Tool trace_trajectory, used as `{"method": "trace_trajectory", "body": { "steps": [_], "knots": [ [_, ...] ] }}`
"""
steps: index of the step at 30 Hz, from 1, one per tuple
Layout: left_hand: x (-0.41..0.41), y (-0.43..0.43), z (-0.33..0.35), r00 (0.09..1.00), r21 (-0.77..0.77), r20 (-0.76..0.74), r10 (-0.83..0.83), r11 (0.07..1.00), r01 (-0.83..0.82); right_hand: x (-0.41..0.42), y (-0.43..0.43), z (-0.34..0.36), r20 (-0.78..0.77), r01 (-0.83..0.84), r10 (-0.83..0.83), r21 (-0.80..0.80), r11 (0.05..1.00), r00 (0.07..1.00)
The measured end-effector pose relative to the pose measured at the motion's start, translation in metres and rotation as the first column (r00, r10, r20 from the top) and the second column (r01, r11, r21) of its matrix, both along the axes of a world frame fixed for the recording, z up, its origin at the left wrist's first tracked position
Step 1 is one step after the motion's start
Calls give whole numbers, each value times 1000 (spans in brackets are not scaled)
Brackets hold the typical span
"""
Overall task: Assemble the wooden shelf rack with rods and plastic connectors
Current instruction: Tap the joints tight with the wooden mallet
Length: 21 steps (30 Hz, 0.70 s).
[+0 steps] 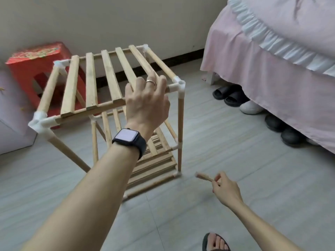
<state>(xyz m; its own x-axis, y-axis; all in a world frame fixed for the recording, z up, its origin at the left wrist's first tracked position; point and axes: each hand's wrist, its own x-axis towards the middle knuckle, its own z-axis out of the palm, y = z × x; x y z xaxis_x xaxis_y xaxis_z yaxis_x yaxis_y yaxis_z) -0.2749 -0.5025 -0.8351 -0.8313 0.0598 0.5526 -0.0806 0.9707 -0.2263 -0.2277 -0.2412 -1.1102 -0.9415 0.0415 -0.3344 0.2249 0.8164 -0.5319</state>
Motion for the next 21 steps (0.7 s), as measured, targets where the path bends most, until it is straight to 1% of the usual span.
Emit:
{"method": "trace_trajectory", "body": {
  "steps": [2, 4, 6, 7, 8, 9, 10, 11, 12, 13, 14, 15, 17, 18, 19, 20, 21],
  "knots": [
    [-9, 6, -3, 1000, 23, -13, 28, 999, -28, -7, -1, 5, -61, 62, -69, -117, 991, 996],
    [-15, 10, -5, 998, 30, -38, 50, 998, -49, -15, -4, 7, -171, 75, -111, -199, 977, 979],
    [-18, 11, -7, 996, 44, -71, 62, 997, -59, -19, -11, 7, -345, -3, -59, -175, 985, 937],
    [-19, 11, -7, 994, 43, -89, 65, 997, -61, -21, -15, 4, -436, -38, -32, -151, 988, 900],
    [-20, 11, -8, 992, 35, -103, 66, 997, -62, -20, -17, -3, -499, -66, -3, -121, 990, 866],
    [-21, 10, -9, 992, 25, -112, 65, 998, -63, -16, -17, -12, -520, -85, 37, -70, 994, 853],
    [-21, 10, -9, 991, 21, -116, 66, 998, -64, -10, -16, -24, -483, -114, 98, -4, 993, 870],
    [-22, 10, -10, 991, 24, -118, 67, 998, -64, -2, -15, -36, -404, -167, 178, 63, 984, 897],
    [-21, 10, -10, 991, 32, -117, 69, 997, -66, 4, -12, -47, -328, -223, 245, 105, 969, 912],
    [-22, 10, -10, 990, 36, -118, 72, 997, -68, 2, -9, -54, -283, -238, 260, 112, 965, 923],
    [-22, 10, -9, 990, 37, -122, 76, 997, -72, -4, -9, -55, -264, -213, 230, 95, 973, 936],
    [-22, 10, -10, 988, 45, -130, 79, 996, -73, -13, -10, -53, -287, -178, 185, 50, 983, 940],
    [-21, 11, -12, 988, 50, -141, 66, 997, -60, -20, -11, -50, -441, -111, 60, -90, 990, 895],
    [-22, 11, -12, 986, 41, -154, 68, 997, -63, -19, -10, -50, -482, -84, 9, -133, 988, 876],
    [-23, 10, -12, 984, 34, -165, 71, 997, -67, -16, -7, -53, -458, -68, -4, -141, 988, 889],
    [-23, 10, -12, 983, 32, -171, 72, 997, -67, -11, -5, -59, -373, -57, 7, -124, 991, 928],
    [-22, 10, -12, 983, 32, -171, 70, 997, -66, -5, -2, -65, -248, -59, 36, -84, 995, 968]
  ]
}}
